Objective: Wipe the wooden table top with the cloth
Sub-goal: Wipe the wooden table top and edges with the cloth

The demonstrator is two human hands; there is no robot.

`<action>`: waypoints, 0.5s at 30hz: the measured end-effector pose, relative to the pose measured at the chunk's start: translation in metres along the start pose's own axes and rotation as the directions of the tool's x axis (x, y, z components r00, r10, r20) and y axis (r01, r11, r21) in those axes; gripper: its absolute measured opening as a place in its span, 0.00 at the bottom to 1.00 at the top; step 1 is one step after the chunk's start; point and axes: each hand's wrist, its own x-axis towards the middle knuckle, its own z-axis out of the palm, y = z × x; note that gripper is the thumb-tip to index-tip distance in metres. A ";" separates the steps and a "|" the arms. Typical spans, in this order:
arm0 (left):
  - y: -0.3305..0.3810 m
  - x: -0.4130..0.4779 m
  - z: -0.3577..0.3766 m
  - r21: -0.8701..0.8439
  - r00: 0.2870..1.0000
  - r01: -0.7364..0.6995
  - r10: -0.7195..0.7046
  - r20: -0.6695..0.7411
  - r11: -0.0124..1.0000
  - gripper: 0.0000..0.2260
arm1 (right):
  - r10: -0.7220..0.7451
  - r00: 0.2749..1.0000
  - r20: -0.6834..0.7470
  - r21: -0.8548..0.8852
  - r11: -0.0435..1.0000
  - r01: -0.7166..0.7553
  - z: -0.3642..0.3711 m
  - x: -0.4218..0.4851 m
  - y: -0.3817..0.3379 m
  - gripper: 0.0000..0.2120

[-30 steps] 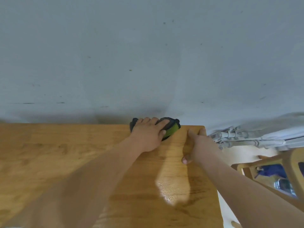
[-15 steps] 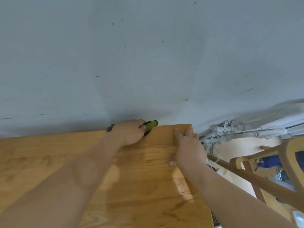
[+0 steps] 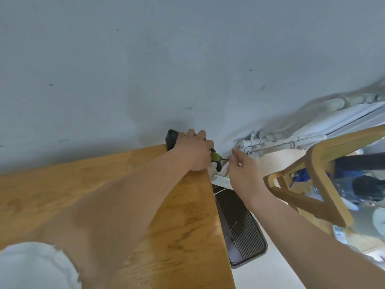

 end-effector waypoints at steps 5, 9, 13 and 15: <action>0.020 -0.053 0.013 -0.027 0.932 -0.350 0.346 -0.107 0.936 0.17 | 0.055 0.990 0.130 0.173 0.982 -0.077 -0.008 -0.005 -0.002 0.16; 0.019 -0.094 0.029 -0.243 0.880 -0.472 0.436 -0.191 0.847 0.17 | 0.116 0.918 0.380 0.335 0.907 -0.254 0.010 -0.008 -0.007 0.17; -0.029 -0.119 0.030 -0.298 0.958 -0.091 0.002 -0.287 0.950 0.24 | 0.121 0.935 0.334 0.038 0.989 -0.141 0.035 -0.013 -0.017 0.27; -0.048 -0.124 0.030 -0.214 0.979 0.178 -0.196 -0.064 0.960 0.41 | 0.084 0.954 0.289 -0.195 0.980 -0.027 0.049 -0.015 -0.022 0.36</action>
